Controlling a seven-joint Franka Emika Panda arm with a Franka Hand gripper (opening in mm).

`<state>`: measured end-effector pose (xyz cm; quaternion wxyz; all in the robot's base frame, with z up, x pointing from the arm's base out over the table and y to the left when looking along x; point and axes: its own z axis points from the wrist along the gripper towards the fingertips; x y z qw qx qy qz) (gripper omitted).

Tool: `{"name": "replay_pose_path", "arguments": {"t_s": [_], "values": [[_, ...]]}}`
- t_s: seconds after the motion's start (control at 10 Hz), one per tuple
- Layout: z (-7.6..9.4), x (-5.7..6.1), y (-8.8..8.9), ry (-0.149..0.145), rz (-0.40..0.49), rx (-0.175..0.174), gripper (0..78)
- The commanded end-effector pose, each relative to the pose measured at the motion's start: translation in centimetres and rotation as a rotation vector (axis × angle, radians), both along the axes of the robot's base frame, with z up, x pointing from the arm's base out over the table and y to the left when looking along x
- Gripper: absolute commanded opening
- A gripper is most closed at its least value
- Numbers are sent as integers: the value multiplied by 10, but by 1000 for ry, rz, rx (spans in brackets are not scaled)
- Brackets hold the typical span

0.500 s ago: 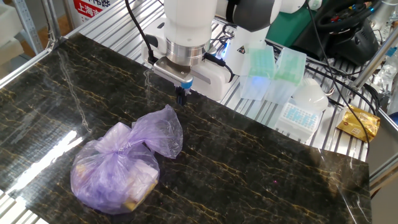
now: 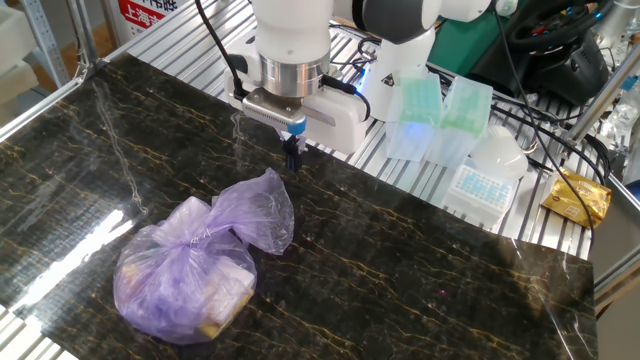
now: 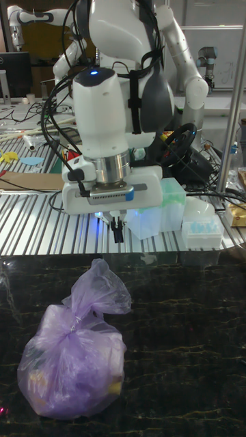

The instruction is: Pick up a bag of things

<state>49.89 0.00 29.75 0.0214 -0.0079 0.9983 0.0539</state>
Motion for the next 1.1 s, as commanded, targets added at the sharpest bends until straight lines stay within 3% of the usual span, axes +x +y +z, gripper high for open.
{"name": "replay_pose_path", "arguments": {"t_s": [0.1, 1.1], "values": [[1, 1, 0, 2, -5, 0, 0], [-12, 17, -9, -4, 11, 1, 0]]}}
